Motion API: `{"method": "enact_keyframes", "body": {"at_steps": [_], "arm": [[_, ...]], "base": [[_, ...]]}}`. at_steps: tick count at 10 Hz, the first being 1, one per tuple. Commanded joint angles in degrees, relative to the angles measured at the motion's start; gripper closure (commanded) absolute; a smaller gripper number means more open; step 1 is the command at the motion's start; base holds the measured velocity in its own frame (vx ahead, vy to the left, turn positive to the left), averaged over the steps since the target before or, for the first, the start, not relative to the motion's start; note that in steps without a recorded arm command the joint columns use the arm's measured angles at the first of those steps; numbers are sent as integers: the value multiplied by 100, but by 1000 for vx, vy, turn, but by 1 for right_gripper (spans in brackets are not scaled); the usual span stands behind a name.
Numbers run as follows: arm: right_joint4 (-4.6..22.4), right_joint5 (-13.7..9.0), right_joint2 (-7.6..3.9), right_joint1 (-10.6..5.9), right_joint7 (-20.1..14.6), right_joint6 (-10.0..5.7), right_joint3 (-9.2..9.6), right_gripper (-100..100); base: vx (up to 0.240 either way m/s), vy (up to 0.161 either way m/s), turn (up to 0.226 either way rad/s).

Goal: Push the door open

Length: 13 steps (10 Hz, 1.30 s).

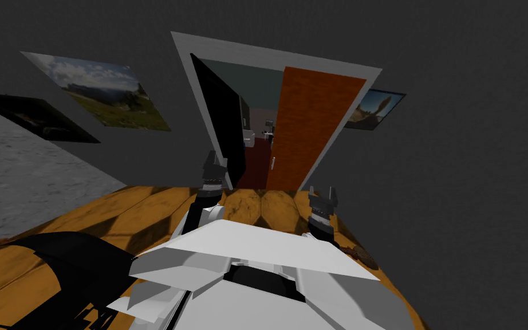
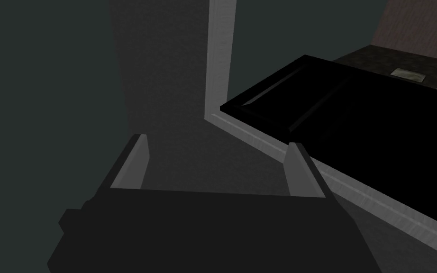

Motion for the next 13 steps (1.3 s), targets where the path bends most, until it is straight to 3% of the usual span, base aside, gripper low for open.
{"method": "enact_keyframes", "body": {"at_steps": [1, 13], "arm": [[220, -166, -19, -20, -187, -157, 103, -100], [1351, -1226, -149, 24, -1286, -998, 701, -100]], "base": [[136, -20, 200], [106, -14, 164]]}}
